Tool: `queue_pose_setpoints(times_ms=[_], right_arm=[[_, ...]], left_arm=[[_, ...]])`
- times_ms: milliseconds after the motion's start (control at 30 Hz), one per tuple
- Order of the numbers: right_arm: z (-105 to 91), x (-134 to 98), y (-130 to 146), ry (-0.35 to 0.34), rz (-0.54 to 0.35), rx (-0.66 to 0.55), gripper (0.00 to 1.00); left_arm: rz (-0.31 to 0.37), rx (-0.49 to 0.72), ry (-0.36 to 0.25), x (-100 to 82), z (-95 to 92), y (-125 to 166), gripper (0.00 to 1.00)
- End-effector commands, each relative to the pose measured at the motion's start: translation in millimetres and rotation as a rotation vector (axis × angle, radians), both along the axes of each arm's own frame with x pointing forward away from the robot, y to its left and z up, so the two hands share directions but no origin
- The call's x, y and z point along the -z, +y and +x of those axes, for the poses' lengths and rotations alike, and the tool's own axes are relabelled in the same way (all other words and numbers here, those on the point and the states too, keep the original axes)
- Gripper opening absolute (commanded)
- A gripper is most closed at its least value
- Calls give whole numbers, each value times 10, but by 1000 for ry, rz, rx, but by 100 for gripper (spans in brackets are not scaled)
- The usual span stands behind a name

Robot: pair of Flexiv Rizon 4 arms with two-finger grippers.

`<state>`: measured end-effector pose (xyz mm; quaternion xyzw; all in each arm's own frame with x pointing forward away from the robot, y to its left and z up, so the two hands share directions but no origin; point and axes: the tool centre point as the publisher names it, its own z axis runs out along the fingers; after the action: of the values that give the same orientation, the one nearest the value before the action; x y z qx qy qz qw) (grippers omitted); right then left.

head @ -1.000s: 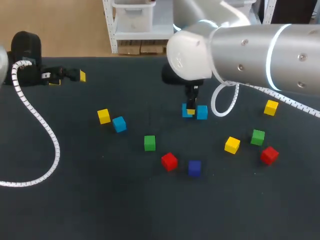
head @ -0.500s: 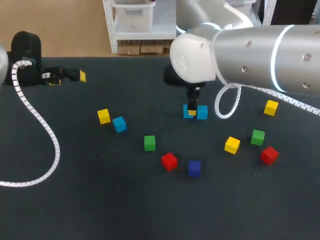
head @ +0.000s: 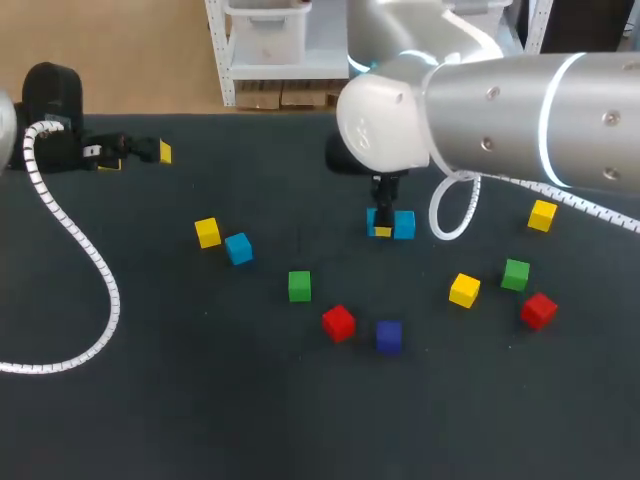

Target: Place the blue cubes, place green cubes on the blue cubes, place the yellow cubes on the green cubes, then place the red cubes on the yellow cubes, and place purple cube on the red cubes.

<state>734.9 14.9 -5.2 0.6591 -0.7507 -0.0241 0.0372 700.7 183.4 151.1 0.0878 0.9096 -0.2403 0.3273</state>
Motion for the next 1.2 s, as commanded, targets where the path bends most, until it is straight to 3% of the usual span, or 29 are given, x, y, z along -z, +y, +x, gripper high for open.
queue_pose_setpoints(times_ms=[33,467,500,567,933,1200], right_arm=[[-32,-55,-14,-24,25,-12,100],[-29,-63,78,-45,45,-54,98],[-28,-58,79,-44,44,-54,78],[-25,-47,76,-44,40,-53,49],[-32,-33,58,-32,26,-36,35],[-23,-41,58,-35,30,-27,32]], left_arm=[[-4,2,-4,9,-2,10,100],[-4,2,-4,9,-2,10,100],[-4,2,-4,9,-2,10,100],[-4,2,-4,9,-2,10,100],[-4,2,-4,9,-2,10,100],[-4,2,-4,9,-2,10,100]])
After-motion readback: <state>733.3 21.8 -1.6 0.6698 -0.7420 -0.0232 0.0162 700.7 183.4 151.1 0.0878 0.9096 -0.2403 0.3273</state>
